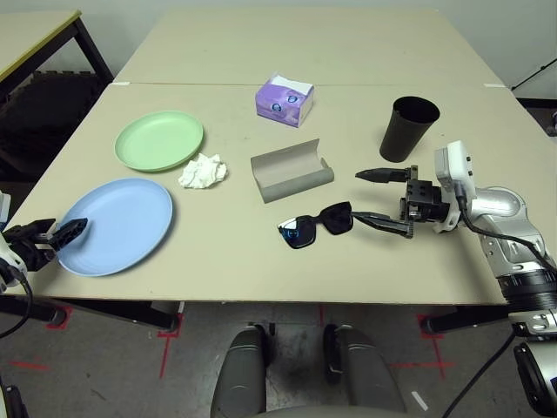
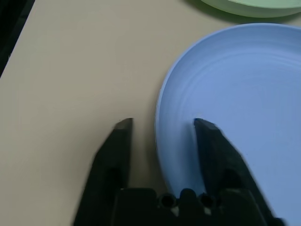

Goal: Organize and tidy the items on the table.

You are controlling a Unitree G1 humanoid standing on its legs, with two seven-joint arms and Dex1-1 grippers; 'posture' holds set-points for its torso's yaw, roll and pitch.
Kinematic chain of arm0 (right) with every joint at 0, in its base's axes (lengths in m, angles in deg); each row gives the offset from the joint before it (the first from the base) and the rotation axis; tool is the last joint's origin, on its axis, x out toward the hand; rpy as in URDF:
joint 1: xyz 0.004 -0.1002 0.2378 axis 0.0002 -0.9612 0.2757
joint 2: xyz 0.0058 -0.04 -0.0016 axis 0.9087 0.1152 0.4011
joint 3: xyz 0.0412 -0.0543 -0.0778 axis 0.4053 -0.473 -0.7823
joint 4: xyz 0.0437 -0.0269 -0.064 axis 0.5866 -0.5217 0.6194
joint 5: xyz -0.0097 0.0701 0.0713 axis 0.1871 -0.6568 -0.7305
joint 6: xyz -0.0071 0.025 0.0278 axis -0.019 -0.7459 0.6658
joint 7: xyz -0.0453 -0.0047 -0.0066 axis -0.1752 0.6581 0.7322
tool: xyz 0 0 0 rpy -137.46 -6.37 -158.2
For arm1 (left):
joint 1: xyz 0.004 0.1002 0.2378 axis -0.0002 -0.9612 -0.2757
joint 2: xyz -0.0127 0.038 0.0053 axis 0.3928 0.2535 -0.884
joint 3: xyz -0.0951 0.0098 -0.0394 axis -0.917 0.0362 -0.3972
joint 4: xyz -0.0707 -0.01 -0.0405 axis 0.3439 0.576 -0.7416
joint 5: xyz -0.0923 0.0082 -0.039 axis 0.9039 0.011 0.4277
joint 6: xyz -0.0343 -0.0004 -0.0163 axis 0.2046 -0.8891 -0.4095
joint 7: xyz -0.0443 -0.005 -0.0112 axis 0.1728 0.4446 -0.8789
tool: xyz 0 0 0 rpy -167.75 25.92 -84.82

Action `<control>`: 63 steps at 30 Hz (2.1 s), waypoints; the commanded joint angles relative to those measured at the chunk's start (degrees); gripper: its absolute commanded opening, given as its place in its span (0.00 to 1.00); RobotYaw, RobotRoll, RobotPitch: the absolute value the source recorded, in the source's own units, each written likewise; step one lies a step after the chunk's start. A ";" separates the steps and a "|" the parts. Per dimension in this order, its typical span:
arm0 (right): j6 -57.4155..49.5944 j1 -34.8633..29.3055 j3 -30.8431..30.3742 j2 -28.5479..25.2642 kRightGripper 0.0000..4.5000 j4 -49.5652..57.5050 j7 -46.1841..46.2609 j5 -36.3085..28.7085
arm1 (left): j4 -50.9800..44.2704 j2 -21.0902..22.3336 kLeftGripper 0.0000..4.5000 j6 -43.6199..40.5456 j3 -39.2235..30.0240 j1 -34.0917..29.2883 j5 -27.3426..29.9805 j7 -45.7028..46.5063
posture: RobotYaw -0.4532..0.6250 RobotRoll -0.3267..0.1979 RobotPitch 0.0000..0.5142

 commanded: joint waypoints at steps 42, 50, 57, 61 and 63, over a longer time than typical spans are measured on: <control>0.74 0.06 -1.36 0.57 1.00 1.01 1.42 0.82 | 4.89 -9.62 0.00 -5.03 0.45 34.93 1.65 20.71 | 0.39 0.62 0.28; 0.21 -0.06 -1.47 0.60 1.00 1.83 1.79 0.76 | 15.76 -12.09 0.00 0.31 0.68 44.48 -1.66 32.95 | 0.38 0.62 0.28; -0.26 -0.55 -1.40 0.55 1.00 2.99 2.35 0.57 | 21.51 -11.66 0.00 3.98 1.38 45.11 -4.14 37.58 | 0.38 0.62 0.28; -0.62 -0.83 -1.33 0.48 1.00 3.54 2.50 0.47 | 22.69 -11.69 0.00 4.36 1.34 43.81 -4.69 38.77 | 0.38 0.62 0.28; -0.70 -0.86 -1.32 0.45 1.00 3.62 2.50 0.49 | 22.98 -11.79 0.00 4.61 1.03 43.42 -4.66 39.12 | 0.38 0.62 0.28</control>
